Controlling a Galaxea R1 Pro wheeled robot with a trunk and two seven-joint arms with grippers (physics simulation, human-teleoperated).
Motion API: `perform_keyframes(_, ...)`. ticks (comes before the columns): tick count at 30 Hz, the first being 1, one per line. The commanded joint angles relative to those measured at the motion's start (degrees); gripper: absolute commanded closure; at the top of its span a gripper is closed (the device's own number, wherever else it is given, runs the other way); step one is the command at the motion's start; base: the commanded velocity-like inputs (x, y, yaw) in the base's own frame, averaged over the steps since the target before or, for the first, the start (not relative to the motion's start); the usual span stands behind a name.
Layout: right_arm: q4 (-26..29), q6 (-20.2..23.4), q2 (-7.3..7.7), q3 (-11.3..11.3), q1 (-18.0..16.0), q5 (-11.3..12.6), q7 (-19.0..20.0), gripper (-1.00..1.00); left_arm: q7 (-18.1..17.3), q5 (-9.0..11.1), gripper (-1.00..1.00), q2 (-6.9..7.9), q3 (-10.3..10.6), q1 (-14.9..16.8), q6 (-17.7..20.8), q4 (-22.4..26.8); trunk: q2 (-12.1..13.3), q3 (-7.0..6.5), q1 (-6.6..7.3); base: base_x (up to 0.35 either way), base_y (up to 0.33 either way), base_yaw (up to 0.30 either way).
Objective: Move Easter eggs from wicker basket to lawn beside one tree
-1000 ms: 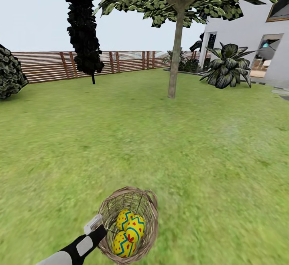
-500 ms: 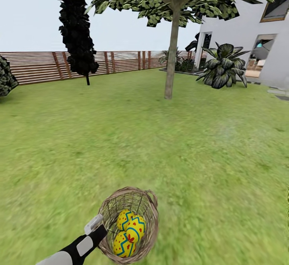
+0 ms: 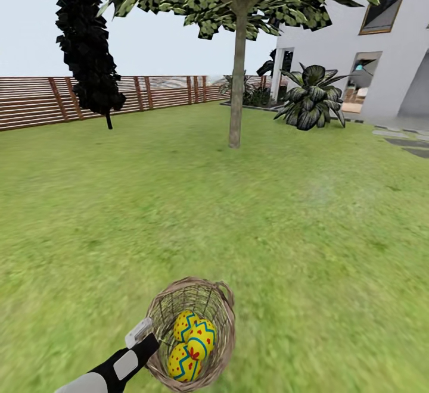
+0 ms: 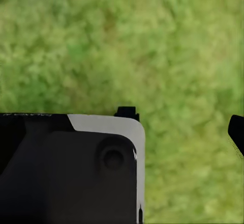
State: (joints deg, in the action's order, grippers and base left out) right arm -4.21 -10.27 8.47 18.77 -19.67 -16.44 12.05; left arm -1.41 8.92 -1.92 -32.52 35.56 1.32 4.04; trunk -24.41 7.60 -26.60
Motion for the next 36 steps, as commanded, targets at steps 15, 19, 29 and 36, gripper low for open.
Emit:
perform_keyframes(15, -0.19, -0.36, 0.06, 0.48, -0.1, -0.43, 0.04, -1.0, -0.17, 0.66, 1.0, -0.01, -0.18, 0.03, 0.09, 0.17, -0.11, 0.11, -0.06, 0.341, 0.0, 0.0)
perform_keyframes(19, -0.19, -0.36, 0.06, 0.48, -0.1, -0.43, 0.06, -1.0, -0.17, 0.66, 1.0, -0.01, -0.18, 0.03, 0.1, 0.18, -0.11, 0.11, -0.06, 0.341, 0.0, 0.0)
perform_keyframes(29, -0.23, -0.35, -0.52, 0.48, -0.1, -0.43, 0.07, -1.0, -0.17, 0.66, 1.0, 0.06, -0.17, 0.03, 0.16, 0.25, -0.11, 0.11, -0.06, 0.341, 0.0, 0.0)
perform_keyframes(36, -0.19, -0.36, -0.72, 0.48, -0.1, -0.46, -0.01, -1.0, -0.17, 0.66, 1.0, 0.28, -0.18, 0.03, 0.18, 0.19, -0.11, 0.11, -0.06, 0.341, 0.0, 0.0)
